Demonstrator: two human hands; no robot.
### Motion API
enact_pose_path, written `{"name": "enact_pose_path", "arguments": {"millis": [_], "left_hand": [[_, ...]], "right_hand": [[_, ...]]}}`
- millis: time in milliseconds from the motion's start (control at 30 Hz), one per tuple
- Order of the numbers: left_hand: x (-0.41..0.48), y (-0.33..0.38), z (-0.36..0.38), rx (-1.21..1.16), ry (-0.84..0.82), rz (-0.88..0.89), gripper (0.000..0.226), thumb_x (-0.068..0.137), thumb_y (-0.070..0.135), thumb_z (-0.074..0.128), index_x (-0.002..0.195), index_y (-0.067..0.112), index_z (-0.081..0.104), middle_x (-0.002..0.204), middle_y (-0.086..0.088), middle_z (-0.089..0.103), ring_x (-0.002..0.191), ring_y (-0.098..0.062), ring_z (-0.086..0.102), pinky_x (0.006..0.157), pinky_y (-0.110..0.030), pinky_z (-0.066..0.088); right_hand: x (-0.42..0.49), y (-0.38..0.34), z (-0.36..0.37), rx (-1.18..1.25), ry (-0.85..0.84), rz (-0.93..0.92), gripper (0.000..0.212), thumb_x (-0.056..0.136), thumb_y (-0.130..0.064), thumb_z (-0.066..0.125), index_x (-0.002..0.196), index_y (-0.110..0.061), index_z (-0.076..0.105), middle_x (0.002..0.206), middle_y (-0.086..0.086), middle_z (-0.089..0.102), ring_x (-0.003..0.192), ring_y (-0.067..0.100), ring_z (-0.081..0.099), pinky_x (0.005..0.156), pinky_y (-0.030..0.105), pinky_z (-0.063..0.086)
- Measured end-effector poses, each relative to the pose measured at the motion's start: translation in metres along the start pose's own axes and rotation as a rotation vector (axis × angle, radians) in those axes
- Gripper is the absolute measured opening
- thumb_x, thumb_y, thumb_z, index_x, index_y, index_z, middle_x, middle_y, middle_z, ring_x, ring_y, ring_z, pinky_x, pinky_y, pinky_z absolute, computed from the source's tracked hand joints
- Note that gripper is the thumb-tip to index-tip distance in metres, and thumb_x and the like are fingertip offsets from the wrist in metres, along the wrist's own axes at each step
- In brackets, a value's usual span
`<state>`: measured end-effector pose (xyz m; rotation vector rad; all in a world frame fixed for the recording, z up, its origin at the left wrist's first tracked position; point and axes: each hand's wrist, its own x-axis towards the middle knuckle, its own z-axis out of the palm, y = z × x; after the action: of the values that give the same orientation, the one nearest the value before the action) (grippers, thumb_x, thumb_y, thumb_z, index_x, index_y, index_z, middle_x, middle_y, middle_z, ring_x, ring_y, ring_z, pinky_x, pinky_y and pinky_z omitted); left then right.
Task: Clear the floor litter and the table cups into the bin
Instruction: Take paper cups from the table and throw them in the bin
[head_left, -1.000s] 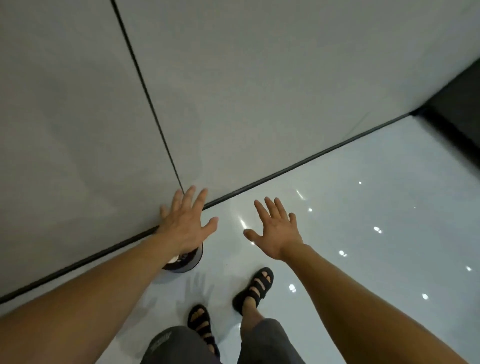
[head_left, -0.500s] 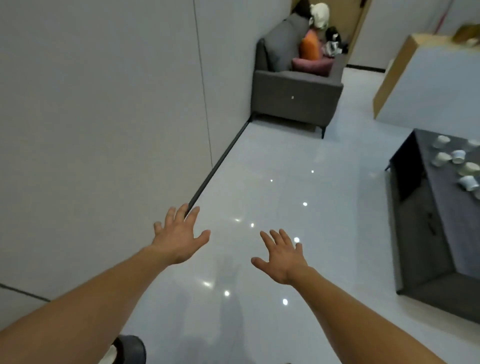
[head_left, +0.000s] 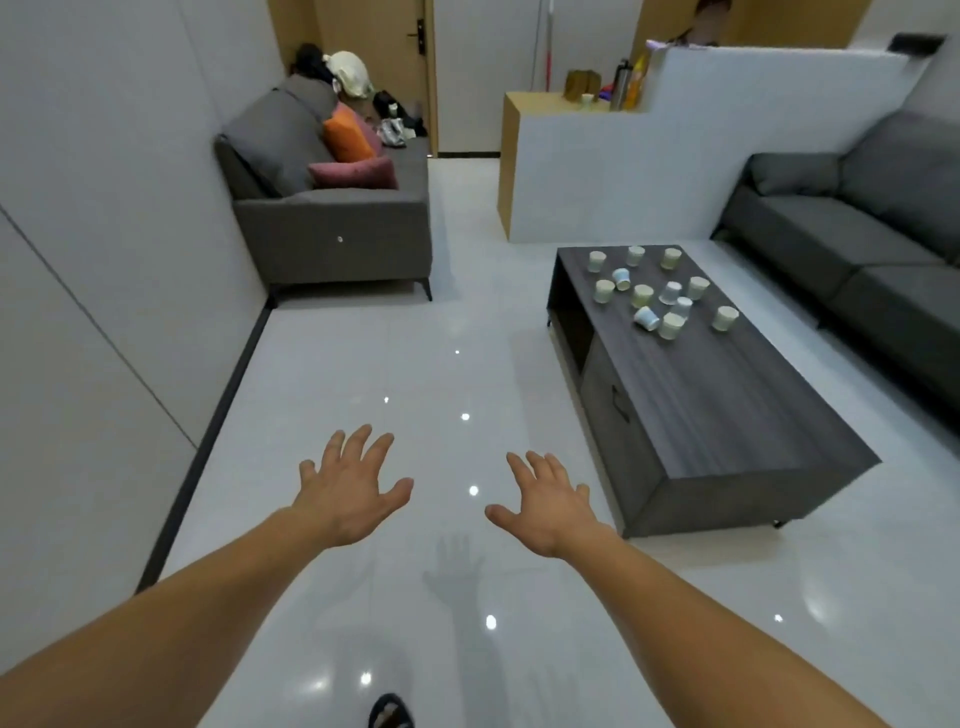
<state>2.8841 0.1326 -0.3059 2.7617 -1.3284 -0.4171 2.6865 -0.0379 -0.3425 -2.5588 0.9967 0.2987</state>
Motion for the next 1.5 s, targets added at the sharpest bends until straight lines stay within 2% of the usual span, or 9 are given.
{"name": "enact_pose_path", "arguments": {"millis": [367,633,1067,1300,1500], "left_hand": [[0.233,0.083,-0.016,-0.002,-0.056,0.231,0.075,0.09,0.067,0.029,0.151,0.031,0.006,0.16,0.005,-0.002,0.147,-0.024,-0.004,0.114,-0.053,0.014],[0.36,0.164,-0.021,0.029,-0.125,0.385,0.075,0.089,0.066,0.031,0.151,0.031,0.006,0.16,0.005,0.0,0.147,-0.025,-0.003,0.114,-0.054,0.014],[0.558,0.297,-0.053,0.019,-0.077,0.345,0.075,0.09,0.065,0.033,0.151,0.031,0.007,0.16,0.002,0.002,0.147,-0.026,-0.001,0.114,-0.053,0.015],[0.658,0.338,-0.05,0.035,-0.135,0.393,0.076,0.09,0.064,0.034,0.151,0.03,0.007,0.16,0.002,0.003,0.147,-0.026,0.0,0.114,-0.053,0.016],[0.77,0.366,-0.06,0.052,-0.194,0.477,0.076,0.09,0.063,0.037,0.152,0.029,0.008,0.16,0.001,0.004,0.147,-0.027,0.002,0.115,-0.053,0.017]], "right_hand": [[0.129,0.107,-0.074,0.029,0.015,0.302,0.089,0.089,-0.069,0.042,0.155,-0.03,-0.001,0.164,-0.004,-0.002,0.15,0.021,-0.005,0.115,0.061,0.014],[0.219,0.173,-0.114,0.075,-0.005,0.381,0.092,0.088,-0.07,0.043,0.155,-0.029,-0.003,0.163,-0.004,-0.004,0.15,0.021,-0.004,0.115,0.059,0.015],[0.392,0.333,-0.221,0.077,-0.003,0.385,0.092,0.087,-0.064,0.051,0.155,-0.029,-0.001,0.163,-0.001,-0.002,0.15,0.023,0.001,0.113,0.058,0.019],[0.482,0.38,-0.252,0.098,-0.028,0.421,0.092,0.087,-0.061,0.053,0.155,-0.029,-0.001,0.163,-0.002,-0.003,0.15,0.022,-0.001,0.113,0.058,0.02],[0.55,0.417,-0.273,0.143,-0.034,0.537,0.093,0.087,-0.058,0.056,0.155,-0.028,0.001,0.163,-0.003,-0.002,0.149,0.022,0.001,0.114,0.057,0.025]]}}
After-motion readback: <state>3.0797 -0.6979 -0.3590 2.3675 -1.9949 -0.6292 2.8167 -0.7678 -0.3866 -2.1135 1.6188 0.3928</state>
